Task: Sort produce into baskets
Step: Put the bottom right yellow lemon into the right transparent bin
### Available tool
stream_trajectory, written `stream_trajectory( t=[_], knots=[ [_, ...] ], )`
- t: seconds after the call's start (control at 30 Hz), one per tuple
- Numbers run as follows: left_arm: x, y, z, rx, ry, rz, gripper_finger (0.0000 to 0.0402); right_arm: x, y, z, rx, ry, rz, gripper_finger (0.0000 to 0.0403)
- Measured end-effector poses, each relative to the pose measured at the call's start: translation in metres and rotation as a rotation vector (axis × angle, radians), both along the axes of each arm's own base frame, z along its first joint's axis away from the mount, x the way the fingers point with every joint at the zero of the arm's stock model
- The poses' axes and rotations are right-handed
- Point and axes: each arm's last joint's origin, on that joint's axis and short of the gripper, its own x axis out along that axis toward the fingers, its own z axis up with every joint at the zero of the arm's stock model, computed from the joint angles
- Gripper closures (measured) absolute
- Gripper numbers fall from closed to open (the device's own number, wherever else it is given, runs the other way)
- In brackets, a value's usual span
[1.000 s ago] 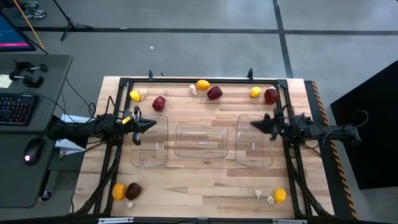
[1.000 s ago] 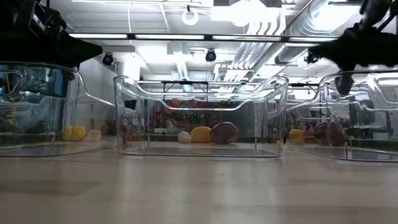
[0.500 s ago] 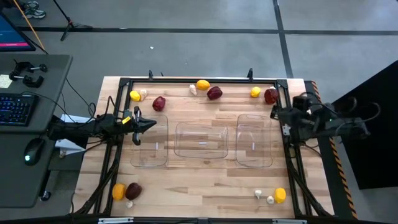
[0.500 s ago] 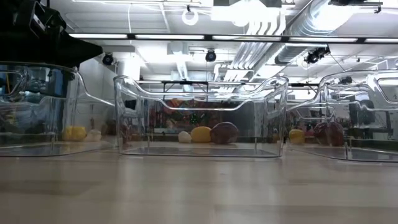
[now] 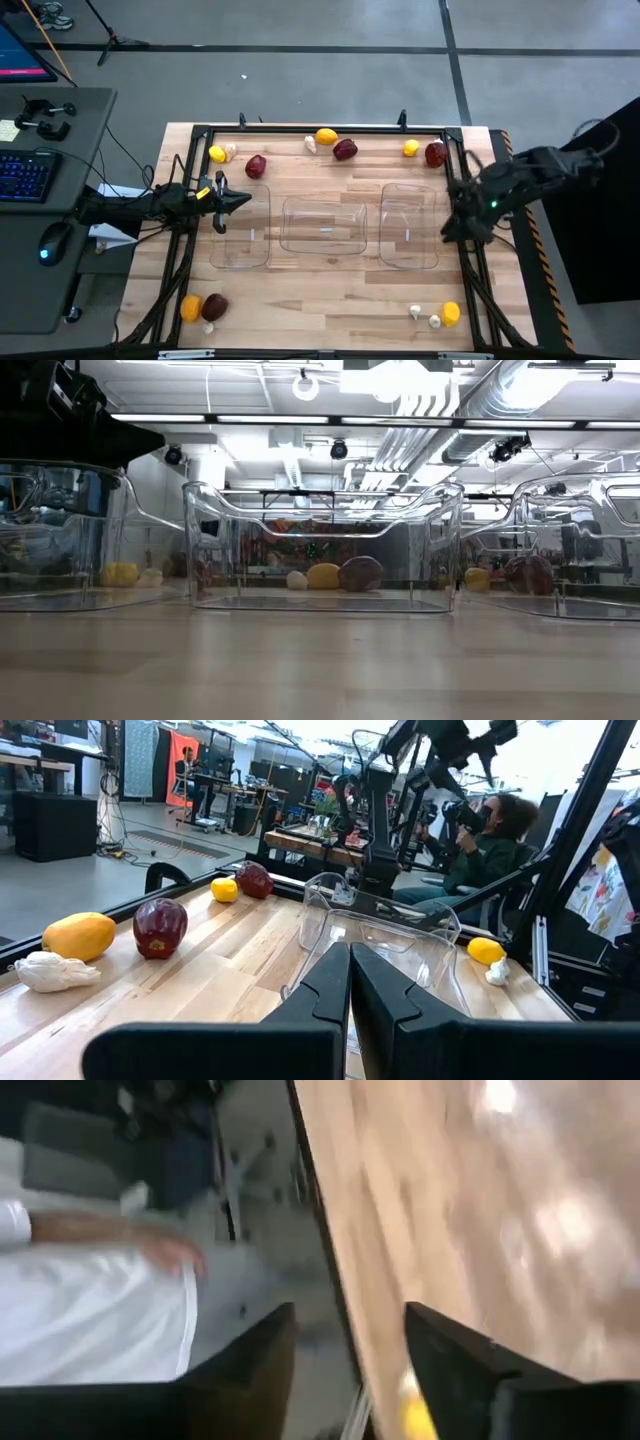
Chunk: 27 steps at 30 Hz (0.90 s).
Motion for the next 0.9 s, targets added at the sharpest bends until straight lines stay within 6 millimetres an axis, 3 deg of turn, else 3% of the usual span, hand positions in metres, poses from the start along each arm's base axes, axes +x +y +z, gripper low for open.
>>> stream_trajectory(
  t=[0.2, 0.5, 0.73, 0.9],
  knots=[
    [0.000, 0.000, 0.000, 0.000, 0.000, 0.000, 0.0402, 0.017, 0.042, -0.029, 0.025, 0.392, 0.000, 0.0153],
    [0.000, 0.000, 0.000, 0.000, 0.000, 0.000, 0.0402, 0.046, 0.105, -0.086, 0.006, 0.844, 0.000, 0.0134],
    [0.000, 0.000, 0.000, 0.000, 0.000, -0.001, 0.0402, 0.064, 0.138, -0.120, -0.053, 0.970, -0.064, 0.0134],
    [0.000, 0.000, 0.000, 0.000, 0.000, 0.000, 0.0402, 0.066, 0.159, -0.147, -0.141, 1.058, -0.067, 0.0134]
  ],
)
